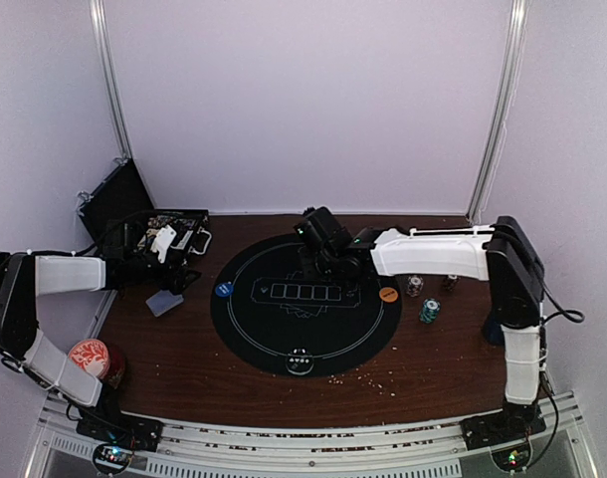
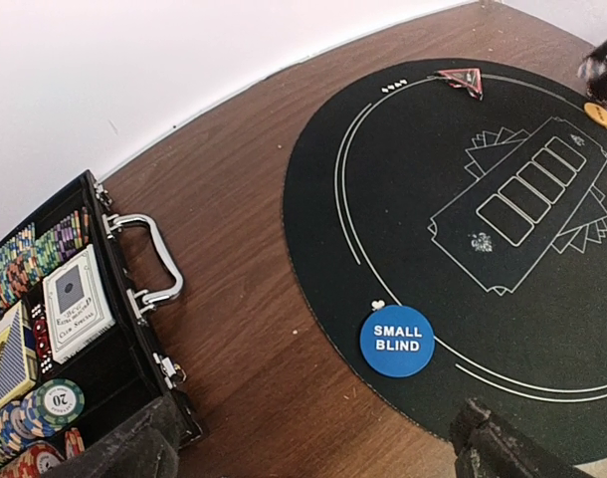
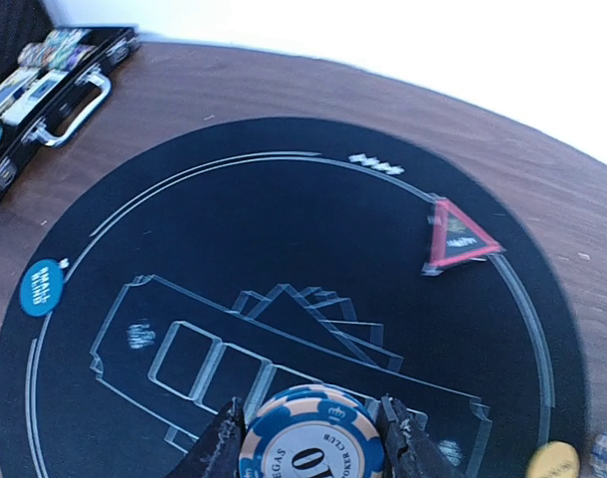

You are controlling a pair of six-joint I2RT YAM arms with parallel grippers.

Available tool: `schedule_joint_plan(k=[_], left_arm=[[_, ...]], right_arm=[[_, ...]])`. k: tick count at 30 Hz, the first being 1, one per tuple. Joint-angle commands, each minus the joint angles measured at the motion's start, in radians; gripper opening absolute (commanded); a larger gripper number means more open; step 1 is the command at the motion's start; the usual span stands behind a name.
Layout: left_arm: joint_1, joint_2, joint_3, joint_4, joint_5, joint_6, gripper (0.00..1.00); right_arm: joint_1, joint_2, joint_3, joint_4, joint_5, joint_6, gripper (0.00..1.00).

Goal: Distribute texas hold em gaming equipment
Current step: Pick up the pile of poker chips from the pile of poker chips, then place the poker chips pile on the poker table mat.

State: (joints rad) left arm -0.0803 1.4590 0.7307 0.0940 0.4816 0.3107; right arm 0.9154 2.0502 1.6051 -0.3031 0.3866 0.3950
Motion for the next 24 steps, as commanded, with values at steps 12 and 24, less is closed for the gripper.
schedule_joint_plan(k=[12,24], left_arm=[[0.007,-0.009,-0.011,0.064,-0.004,-0.011,0.98],[0.006,-0.004,-0.008,0.06,0.001,-0.009,0.98]], right_arm=[[0.127,0.389,0.366,-0.045,-0.108,-0.042,0.29],[0.136,0.432,0.375,-0.064,-0.125,-0.045,0.48]])
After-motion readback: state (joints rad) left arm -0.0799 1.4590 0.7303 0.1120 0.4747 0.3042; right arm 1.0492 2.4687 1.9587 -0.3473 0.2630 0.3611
